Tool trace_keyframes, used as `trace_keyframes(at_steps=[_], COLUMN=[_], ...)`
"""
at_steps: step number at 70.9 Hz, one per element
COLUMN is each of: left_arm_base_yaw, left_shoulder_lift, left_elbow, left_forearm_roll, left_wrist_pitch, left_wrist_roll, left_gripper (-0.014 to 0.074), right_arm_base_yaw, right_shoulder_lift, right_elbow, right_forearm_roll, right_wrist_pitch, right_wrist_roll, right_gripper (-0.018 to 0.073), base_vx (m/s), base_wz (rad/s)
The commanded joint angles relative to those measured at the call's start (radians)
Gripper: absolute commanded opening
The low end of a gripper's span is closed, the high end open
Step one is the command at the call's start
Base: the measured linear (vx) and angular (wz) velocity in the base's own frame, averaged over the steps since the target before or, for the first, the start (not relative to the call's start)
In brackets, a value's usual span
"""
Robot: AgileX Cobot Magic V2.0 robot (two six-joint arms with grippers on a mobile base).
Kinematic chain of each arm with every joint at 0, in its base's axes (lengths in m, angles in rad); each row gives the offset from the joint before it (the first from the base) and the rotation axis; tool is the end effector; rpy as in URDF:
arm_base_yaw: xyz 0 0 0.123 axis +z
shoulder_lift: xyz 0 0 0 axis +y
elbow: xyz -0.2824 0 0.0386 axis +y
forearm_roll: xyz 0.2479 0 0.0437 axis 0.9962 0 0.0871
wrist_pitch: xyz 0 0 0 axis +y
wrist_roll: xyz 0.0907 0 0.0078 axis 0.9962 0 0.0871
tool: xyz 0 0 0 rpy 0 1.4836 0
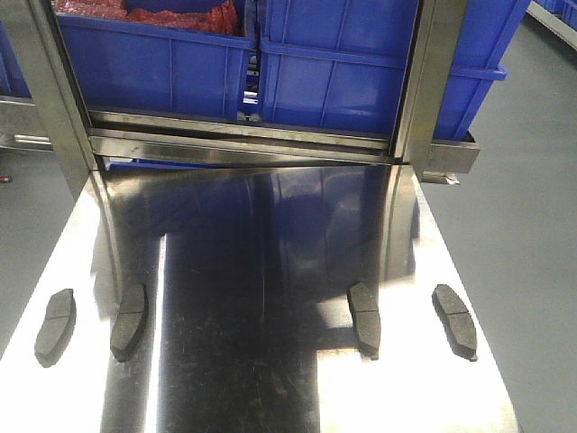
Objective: Move and align brake pads A on conveyor
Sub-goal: 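Move the left gripper down toward the brake pad nearest it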
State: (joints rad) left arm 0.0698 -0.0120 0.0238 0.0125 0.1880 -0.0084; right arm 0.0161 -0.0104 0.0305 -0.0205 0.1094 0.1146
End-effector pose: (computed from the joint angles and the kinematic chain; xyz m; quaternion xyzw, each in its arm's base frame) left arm 0.0558 0.0041 0.1886 -0.0254 0.7453 0.0254 0.6657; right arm 0.0569 0.0007 0.1934 0.0290 0.7213 0.0373 0.6910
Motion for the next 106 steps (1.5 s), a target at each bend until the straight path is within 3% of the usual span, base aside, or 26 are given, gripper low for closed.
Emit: trace_keyframes(at_steps=[1, 94, 106], left_arm_base_yaw=[0.000, 0.000, 0.000], left_shoulder_lift=[-0.013, -0.013, -0.003], left_elbow=[-0.009, -0.015, -0.082], left_forearm_roll=[-0.003, -0.003, -0.060], left_wrist_pitch=[-0.074, -0.082, -0.077], left_wrist_roll=[-0.002, -0.002, -0.013], left_gripper=[-0.0006, -0.0006, -0.0006], right_arm_base_yaw=[-0.006, -0.006, -0.006], right_shoulder_lift=[-0.015, -0.015, -0.015], right_elbow=[0.019, 0.019, 0.019], right_forearm_roll=[-0.003, -0.003, -0.003], right_wrist_pitch=[-0.073, -0.073, -0.073], right_wrist_roll=[-0.005, -0.005, -0.005], right_gripper=[-0.0008, -0.0008, -0.0008], base_vx=[0.00, 0.00, 0.00], base_wz=[0.00, 0.00, 0.00])
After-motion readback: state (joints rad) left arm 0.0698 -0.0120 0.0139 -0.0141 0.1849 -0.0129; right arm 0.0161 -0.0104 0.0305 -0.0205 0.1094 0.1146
